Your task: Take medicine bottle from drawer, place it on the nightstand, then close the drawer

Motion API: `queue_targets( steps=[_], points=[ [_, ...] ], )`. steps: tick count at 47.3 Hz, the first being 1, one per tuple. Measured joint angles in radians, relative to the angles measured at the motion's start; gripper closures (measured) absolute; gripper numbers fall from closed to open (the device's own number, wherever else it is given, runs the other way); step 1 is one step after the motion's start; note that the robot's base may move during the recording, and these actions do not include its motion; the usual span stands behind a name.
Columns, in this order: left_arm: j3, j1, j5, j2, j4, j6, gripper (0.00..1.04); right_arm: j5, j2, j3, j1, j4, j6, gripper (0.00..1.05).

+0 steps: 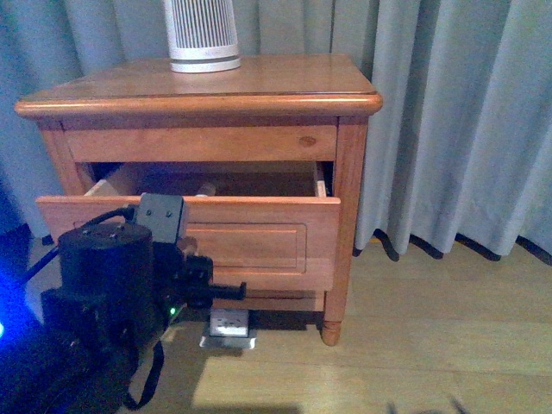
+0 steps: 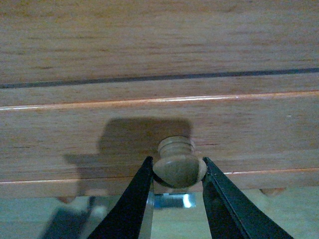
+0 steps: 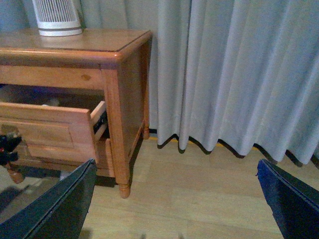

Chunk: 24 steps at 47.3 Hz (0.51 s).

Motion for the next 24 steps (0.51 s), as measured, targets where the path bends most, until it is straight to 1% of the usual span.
queue_targets(
  steps=[7,15,21,24],
  points=[
    [-0.22,-0.035,-0.039,-0.092,0.073,0.003,0.8,0.0,0.0,0.0,0.0,0.0,0.0,0.07],
    [-0.364,-0.062,-0.053,-0.169,0.085,-0.007,0.8,0.0,0.0,0.0,0.0,0.0,0.0,0.07],
    [-0.418,-0.073,-0.057,-0.21,0.067,-0.019,0.8,0.0,0.0,0.0,0.0,0.0,0.0,0.07],
    [-0.431,-0.073,-0.047,-0.22,0.067,-0.019,0.72,0.0,0.0,0.0,0.0,0.0,0.0,0.07]
  ],
)
